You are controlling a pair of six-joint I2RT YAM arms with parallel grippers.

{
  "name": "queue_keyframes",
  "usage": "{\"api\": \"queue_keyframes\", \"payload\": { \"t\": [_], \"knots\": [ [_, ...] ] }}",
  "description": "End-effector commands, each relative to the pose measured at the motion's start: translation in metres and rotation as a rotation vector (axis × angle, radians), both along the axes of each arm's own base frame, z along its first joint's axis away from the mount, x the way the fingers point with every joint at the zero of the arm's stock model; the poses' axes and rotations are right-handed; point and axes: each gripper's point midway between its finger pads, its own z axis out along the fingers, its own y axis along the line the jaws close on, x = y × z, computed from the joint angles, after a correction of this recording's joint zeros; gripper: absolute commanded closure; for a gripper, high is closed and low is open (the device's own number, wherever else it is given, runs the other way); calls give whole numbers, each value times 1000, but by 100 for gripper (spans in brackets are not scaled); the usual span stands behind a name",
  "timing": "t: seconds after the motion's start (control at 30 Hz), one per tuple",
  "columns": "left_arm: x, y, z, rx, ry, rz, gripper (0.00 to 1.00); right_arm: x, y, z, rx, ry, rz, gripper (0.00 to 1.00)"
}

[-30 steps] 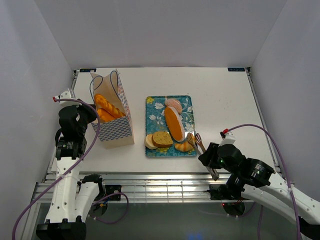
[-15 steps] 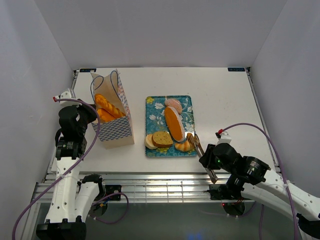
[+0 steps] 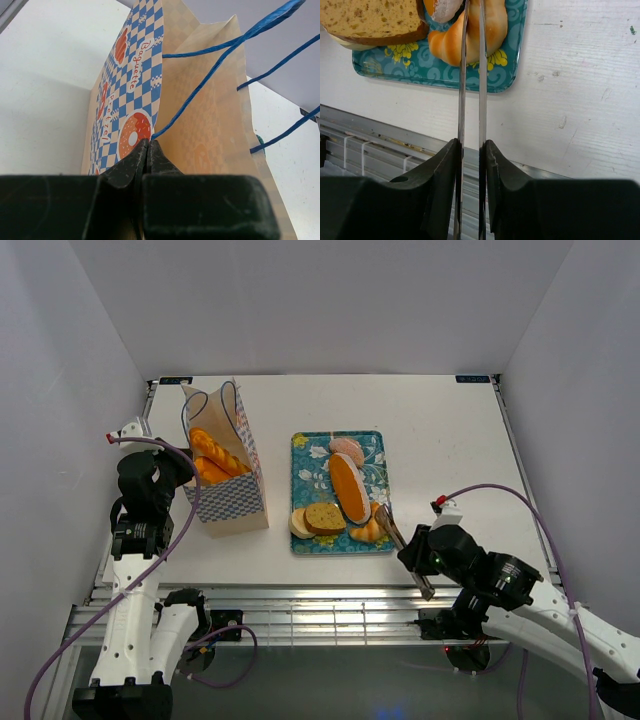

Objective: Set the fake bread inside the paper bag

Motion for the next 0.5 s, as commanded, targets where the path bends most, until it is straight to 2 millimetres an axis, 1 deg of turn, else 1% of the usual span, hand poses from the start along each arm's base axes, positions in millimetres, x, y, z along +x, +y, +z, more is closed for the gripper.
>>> {"api": "queue_keyframes", "payload": {
  "t": [0.0, 0.03, 0.1, 0.13, 0.2, 0.23, 0.33, 0.37, 0.43, 0.47],
  "knots": [
    [0, -5, -1, -7, -1, -24, 88, 18, 7, 38, 71, -120, -23, 74],
    [-1, -5, -2, -7, 2, -24, 88, 20, 5, 46, 71, -140, -34, 75],
    [-1, -5, -1, -7, 0, -24, 88, 24, 2, 54, 60, -164, -43, 75],
    [-1, -5, -1, -7, 0, -24, 88, 28, -1, 64, 57, -188, -61, 75],
    [0, -5, -2, -7, 2, -24, 88, 31, -6, 71, 28, -218, -67, 75],
    [0, -5, -3, -7, 6, -24, 88, 35, -10, 82, 26, -247, -83, 75],
    [0, -5, -4, -7, 8, -24, 88, 42, -14, 99, 7, -309, -87, 75],
    [0, -5, -3, -7, 6, -24, 88, 44, -13, 114, 29, -342, -88, 75],
    [0, -5, -4, -7, 6, -24, 88, 48, -11, 127, 32, -390, -72, 75],
    [0, -5, -4, -7, 8, -23, 88, 50, -9, 142, 62, -423, -72, 75]
  ]
}}
